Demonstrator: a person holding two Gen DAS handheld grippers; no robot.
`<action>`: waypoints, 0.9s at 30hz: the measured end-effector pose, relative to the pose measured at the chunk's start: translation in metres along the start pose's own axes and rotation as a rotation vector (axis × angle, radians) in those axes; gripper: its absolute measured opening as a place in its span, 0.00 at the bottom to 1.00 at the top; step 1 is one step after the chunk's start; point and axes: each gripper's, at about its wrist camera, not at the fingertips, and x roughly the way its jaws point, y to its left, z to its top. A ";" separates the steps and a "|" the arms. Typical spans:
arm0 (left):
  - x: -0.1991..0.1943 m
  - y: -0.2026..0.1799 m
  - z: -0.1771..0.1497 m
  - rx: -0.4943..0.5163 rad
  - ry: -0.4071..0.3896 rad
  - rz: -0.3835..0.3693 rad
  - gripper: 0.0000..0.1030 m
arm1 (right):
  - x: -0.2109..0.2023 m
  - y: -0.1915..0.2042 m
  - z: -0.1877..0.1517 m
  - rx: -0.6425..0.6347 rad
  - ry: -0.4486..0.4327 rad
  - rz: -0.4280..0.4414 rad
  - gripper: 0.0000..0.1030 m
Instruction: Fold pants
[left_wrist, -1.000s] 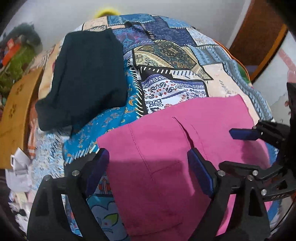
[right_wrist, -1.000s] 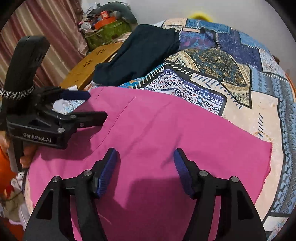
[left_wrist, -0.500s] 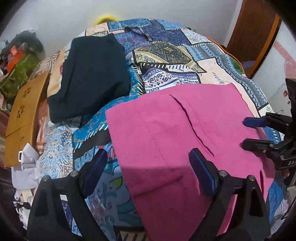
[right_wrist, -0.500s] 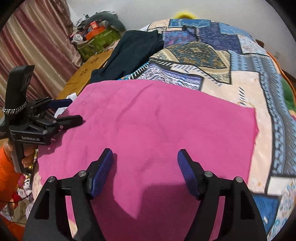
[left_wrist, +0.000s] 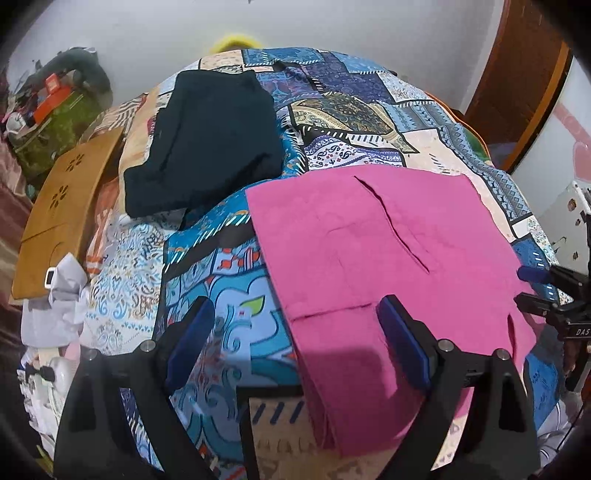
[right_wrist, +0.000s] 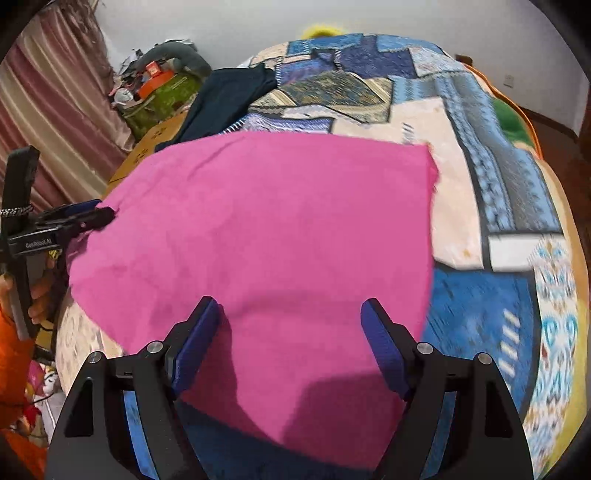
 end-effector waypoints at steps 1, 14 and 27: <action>-0.002 0.000 -0.002 -0.003 -0.002 0.003 0.88 | -0.001 -0.003 -0.005 0.010 0.004 -0.008 0.74; -0.065 0.012 -0.007 -0.155 -0.102 -0.003 0.88 | -0.033 0.037 0.009 -0.098 -0.119 -0.093 0.74; -0.046 0.005 -0.047 -0.212 -0.001 -0.099 0.88 | 0.005 0.083 0.013 -0.155 -0.129 -0.038 0.74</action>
